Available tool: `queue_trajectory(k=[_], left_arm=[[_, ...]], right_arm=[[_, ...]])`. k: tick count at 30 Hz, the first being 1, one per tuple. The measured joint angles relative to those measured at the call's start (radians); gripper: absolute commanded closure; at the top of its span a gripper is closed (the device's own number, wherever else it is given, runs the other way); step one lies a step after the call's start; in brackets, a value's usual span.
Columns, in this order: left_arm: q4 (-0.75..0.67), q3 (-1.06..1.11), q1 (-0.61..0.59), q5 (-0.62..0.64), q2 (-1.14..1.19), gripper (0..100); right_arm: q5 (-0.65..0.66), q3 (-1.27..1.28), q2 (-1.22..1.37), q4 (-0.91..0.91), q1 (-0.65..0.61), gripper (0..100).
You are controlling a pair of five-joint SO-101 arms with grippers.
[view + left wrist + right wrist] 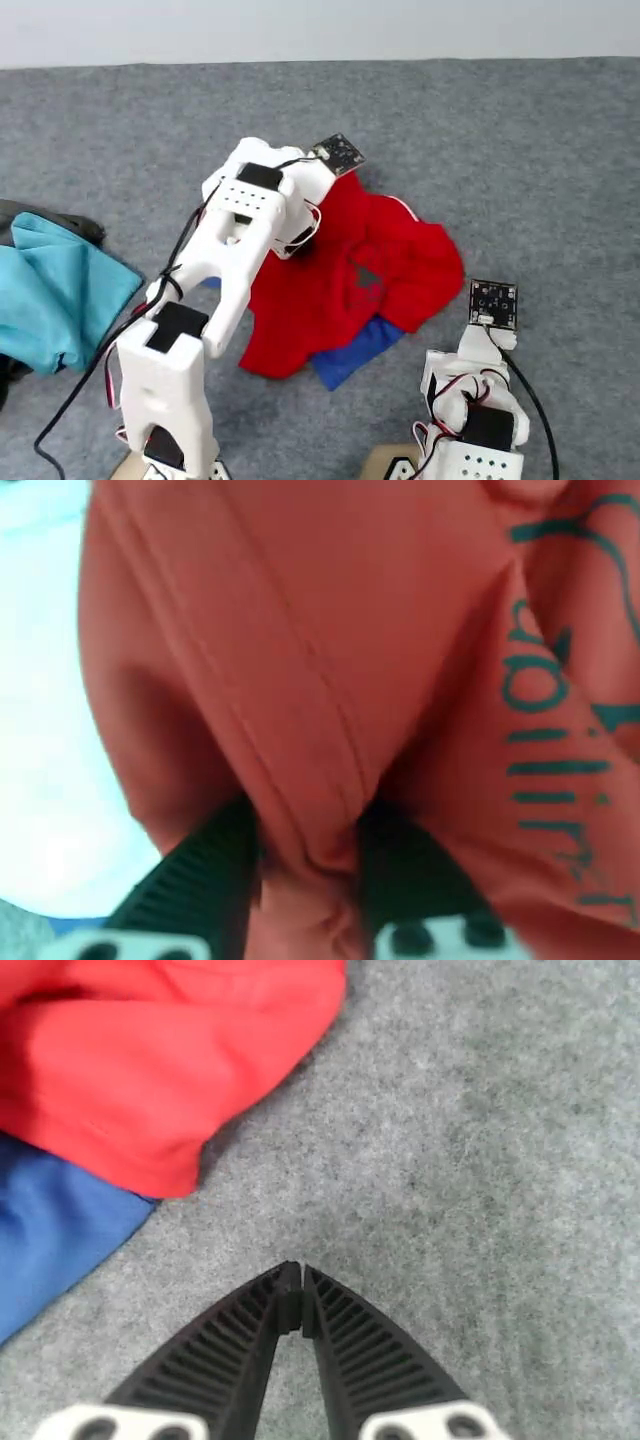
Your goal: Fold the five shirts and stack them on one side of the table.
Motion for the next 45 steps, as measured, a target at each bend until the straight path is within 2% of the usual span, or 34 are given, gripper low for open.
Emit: queue_trajectory(k=[4,13,22,32,35,41,45], left_arm=[[0.077,-0.064,-0.044,-0.006,-0.041,100],[0.103,-0.114,-0.287,0.084,-0.333,100],[0.103,-0.114,-0.623,0.104,-0.535,100],[0.068,-0.114,-0.996,0.104,-0.562,100],[0.064,-0.103,-1.036,0.104,-0.563,100],[0.064,-0.091,-1.037,0.104,-0.563,98],[0.064,-0.091,-1.048,0.104,-0.563,89]], right_arm=[[0.000,0.000,0.000,0.000,0.000,98.8],[0.000,0.000,0.000,0.000,0.000,98.8],[0.000,0.000,0.000,0.000,0.000,98.8],[0.000,0.000,0.000,0.000,0.000,98.8],[0.000,0.000,0.000,0.000,0.000,98.8],[0.000,0.000,0.000,0.000,0.000,98.8],[0.000,0.000,0.000,0.000,0.000,98.8]])
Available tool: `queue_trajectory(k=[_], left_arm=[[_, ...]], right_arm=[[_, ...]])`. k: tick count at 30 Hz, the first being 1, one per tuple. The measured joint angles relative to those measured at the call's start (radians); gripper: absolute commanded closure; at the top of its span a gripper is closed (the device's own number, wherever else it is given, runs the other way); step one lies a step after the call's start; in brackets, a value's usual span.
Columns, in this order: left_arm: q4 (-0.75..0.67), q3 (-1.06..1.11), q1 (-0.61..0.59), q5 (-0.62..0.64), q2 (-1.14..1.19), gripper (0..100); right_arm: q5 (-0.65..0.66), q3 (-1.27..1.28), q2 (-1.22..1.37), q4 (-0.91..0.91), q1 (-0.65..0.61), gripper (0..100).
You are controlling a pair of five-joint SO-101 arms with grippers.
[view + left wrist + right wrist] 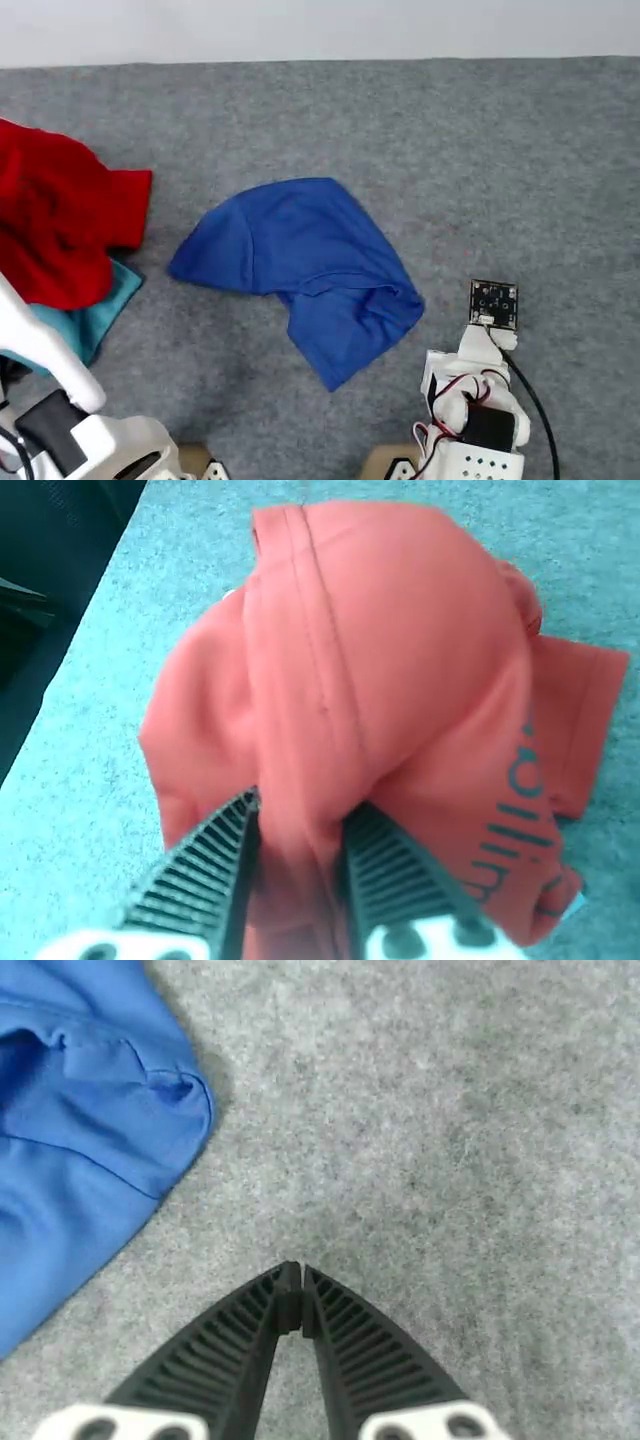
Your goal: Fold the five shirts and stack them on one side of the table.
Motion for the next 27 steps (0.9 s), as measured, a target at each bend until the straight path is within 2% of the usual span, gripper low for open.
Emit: queue_trajectory(k=[6,16,21,27], left_arm=[[-0.020,0.000,-0.083,0.035,-0.006,75],[-0.063,-0.120,-0.245,0.083,-0.026,74],[0.051,-0.241,-0.252,0.083,-0.133,74],[0.227,-0.278,-0.175,0.083,-0.298,74]], right_arm=[[0.000,0.000,0.000,0.000,0.000,98.8],[0.000,0.000,0.000,0.000,0.000,98.8],[0.000,0.000,0.000,0.000,0.000,98.8],[0.000,0.000,0.000,0.000,0.000,98.8]])
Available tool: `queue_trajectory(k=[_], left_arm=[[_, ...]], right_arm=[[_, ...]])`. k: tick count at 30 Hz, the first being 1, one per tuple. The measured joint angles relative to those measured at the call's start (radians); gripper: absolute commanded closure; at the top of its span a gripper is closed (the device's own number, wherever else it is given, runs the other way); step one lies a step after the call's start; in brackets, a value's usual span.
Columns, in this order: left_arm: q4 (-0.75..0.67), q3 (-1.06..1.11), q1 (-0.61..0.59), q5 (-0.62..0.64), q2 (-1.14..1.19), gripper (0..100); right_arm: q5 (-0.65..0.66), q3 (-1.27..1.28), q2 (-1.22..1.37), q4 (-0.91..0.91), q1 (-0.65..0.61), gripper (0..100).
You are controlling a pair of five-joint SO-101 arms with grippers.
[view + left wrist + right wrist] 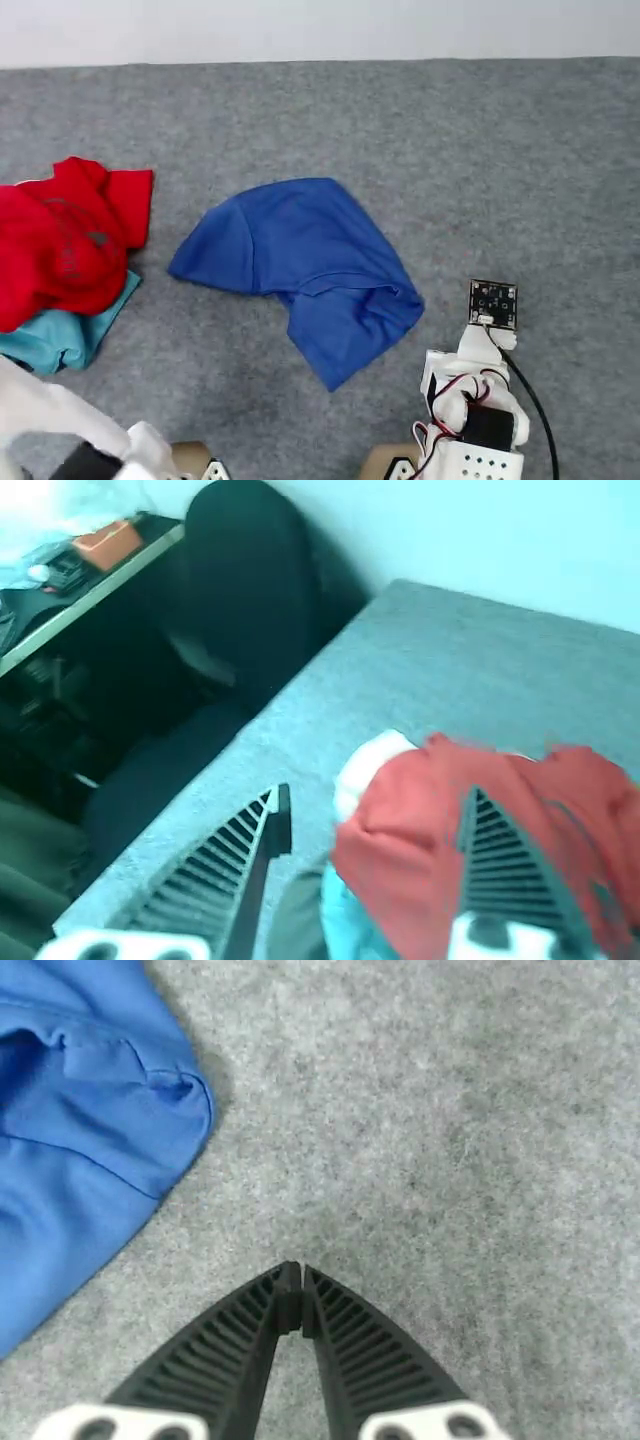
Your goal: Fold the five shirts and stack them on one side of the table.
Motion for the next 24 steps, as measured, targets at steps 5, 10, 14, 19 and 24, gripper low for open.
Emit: queue_trajectory(k=[5,10,14,19,24], left_arm=[[0.137,0.023,0.106,0.000,-0.097,74],[0.138,0.150,0.130,0.000,-0.196,74],[0.141,0.279,0.135,0.000,-0.288,77],[0.143,0.456,0.181,0.000,-0.413,84],[0.143,0.617,0.333,0.000,-0.532,92]], right_arm=[[0.000,0.000,0.000,0.000,0.000,98.8],[0.000,0.000,0.000,0.000,0.000,98.8],[0.000,0.000,0.000,0.000,0.000,98.7],[0.000,0.000,0.000,0.000,0.000,98.4],[0.000,0.000,0.000,0.000,0.000,98.7]])
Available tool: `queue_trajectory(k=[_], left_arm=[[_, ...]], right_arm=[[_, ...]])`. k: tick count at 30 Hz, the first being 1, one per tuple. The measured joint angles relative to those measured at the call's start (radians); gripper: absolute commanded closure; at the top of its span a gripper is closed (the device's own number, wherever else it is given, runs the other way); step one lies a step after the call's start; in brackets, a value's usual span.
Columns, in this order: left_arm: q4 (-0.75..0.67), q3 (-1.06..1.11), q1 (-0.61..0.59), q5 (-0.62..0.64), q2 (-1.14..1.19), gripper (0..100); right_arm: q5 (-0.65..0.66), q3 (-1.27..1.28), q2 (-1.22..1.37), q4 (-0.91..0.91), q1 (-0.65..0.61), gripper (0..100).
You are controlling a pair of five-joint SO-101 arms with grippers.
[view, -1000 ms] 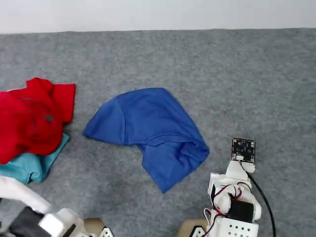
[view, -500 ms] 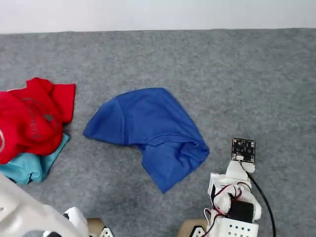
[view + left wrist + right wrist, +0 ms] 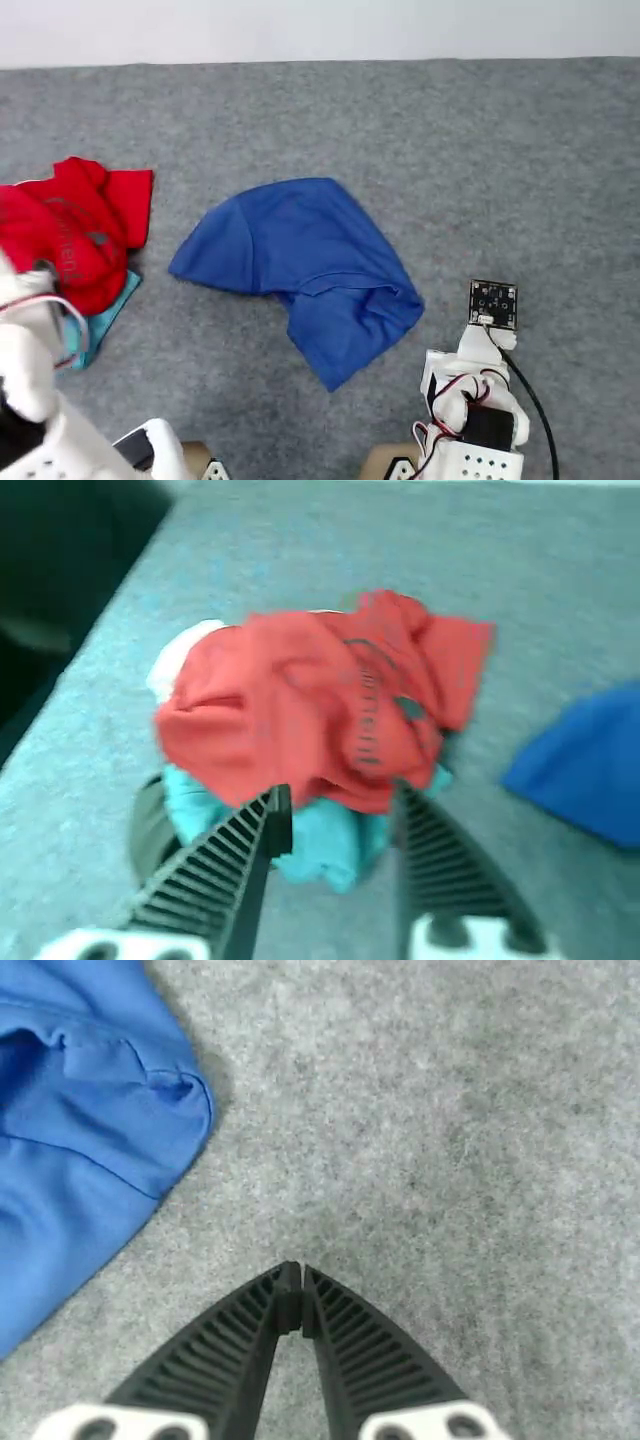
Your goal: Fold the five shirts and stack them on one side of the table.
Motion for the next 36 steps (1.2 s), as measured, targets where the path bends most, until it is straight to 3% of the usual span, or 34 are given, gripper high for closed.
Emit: queue_trajectory(k=[8,13,18,24,30,36], left_arm=[[0.002,0.236,0.233,0.000,-0.014,98],[0.002,0.318,0.276,0.000,-0.014,98],[0.000,0.368,0.281,0.000,-0.014,97],[0.000,0.376,0.281,0.000,-0.015,98],[-0.078,0.376,0.172,0.000,-0.015,98],[-0.107,0.379,0.035,0.000,-0.015,98]], right_arm=[[-0.031,-0.256,0.000,-0.060,0.006,98.8],[-0.034,-0.453,0.000,-0.052,0.006,98.8],[-0.057,-0.727,0.206,0.044,-0.006,98.8],[-0.204,-1.158,0.666,0.230,-0.207,98.6],[-0.221,-1.436,1.114,0.304,-0.437,98.4],[0.071,-1.484,1.392,0.292,-0.589,98.4]])
